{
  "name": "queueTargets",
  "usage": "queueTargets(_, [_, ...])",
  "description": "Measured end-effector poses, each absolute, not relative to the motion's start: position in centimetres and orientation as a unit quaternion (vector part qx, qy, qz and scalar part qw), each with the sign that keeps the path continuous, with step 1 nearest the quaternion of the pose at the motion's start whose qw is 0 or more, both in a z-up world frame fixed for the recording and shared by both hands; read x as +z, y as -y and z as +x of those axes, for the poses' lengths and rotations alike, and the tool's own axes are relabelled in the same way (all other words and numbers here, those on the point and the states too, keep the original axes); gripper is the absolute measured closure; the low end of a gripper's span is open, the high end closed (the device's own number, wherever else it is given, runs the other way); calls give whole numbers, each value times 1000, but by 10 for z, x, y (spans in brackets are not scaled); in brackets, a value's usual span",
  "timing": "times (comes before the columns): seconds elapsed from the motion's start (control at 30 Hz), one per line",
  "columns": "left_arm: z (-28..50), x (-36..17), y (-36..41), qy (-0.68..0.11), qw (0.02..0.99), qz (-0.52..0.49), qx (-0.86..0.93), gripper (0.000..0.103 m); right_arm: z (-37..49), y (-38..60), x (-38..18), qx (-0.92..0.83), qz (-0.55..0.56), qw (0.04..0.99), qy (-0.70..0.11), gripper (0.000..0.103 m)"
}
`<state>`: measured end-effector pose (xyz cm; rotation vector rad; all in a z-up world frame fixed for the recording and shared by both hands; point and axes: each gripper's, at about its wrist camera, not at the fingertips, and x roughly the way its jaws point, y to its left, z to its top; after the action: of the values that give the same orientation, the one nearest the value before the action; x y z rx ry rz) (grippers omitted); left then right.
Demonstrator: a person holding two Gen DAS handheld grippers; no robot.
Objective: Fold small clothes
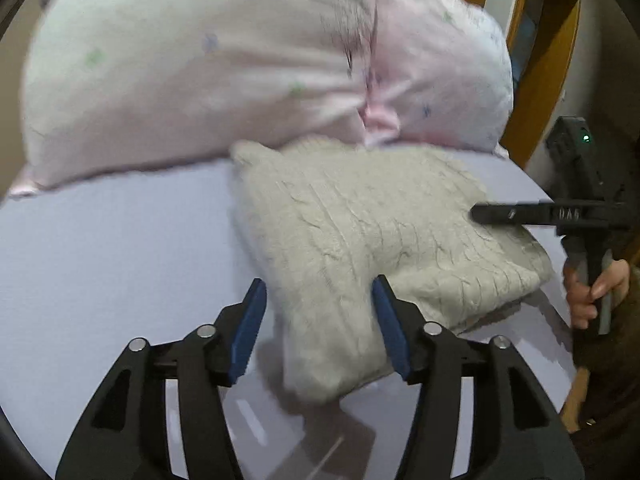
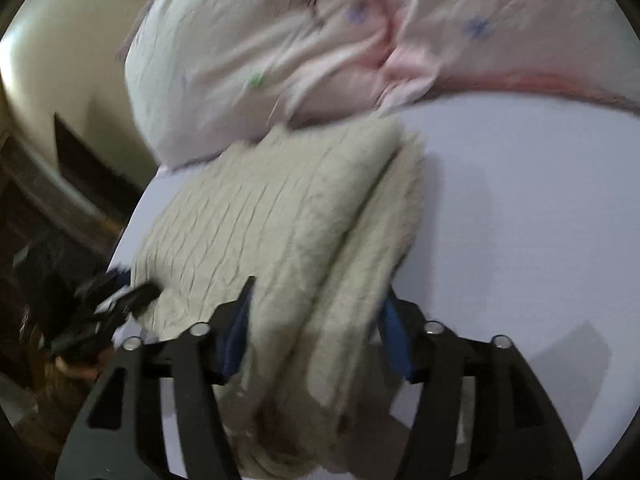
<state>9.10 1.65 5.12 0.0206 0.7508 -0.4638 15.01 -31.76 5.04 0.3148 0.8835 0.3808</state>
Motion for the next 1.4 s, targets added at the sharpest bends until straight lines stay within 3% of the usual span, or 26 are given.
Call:
queueTargets(0.1, [70, 77, -23, -304, 928, -8, -217, 36, 122, 323, 82, 218, 172, 890, -362, 24])
queueTargets(0.2, [64, 84, -6, -291, 920, -21, -260, 29, 120, 293, 79, 316, 184, 842, -397, 23])
queueTargets(0.27, [67, 74, 11, -309, 910, -8, -276, 26, 128, 278, 61, 273, 148, 845, -435, 23])
queueTargets(0.37, [73, 45, 37, -355, 895, 34, -269, 26, 153, 291, 37, 196, 145, 859, -451, 47])
queueTargets(0.43, [63, 44, 43, -354, 893, 53, -273, 26, 152, 302, 40, 200, 178, 851, -451, 48])
queueTargets(0.47, [58, 47, 41, -352, 893, 51, -276, 26, 143, 303, 47, 199, 171, 858, -441, 46])
queueTargets(0.53, [49, 54, 26, -345, 896, 22, -279, 25, 122, 306, 60, 194, 153, 877, -413, 24])
queueTargets(0.57, [46, 57, 16, -344, 899, 6, -272, 20, 110, 299, 63, 191, 146, 885, -399, 8])
queueTargets(0.6, [43, 58, 5, -343, 904, -5, -256, 15, 91, 300, 70, 188, 135, 897, -375, 3])
queueTargets(0.7, [38, 53, -10, -359, 913, -13, -196, 8, 62, 301, 73, 155, 102, 918, -350, 2])
queueTargets(0.87, [38, 33, -8, -410, 904, 20, -121, 1, 45, 295, 43, 98, 58, 908, -404, 2])
queueTargets(1.1, [48, 13, 9, -439, 891, 57, -97, 1, 62, 260, 9, 48, 19, 878, -476, 2])
queueTargets(1.4, [53, 6, 8, -452, 886, 53, -90, 1, 59, 247, 4, 26, -7, 881, -472, 2])
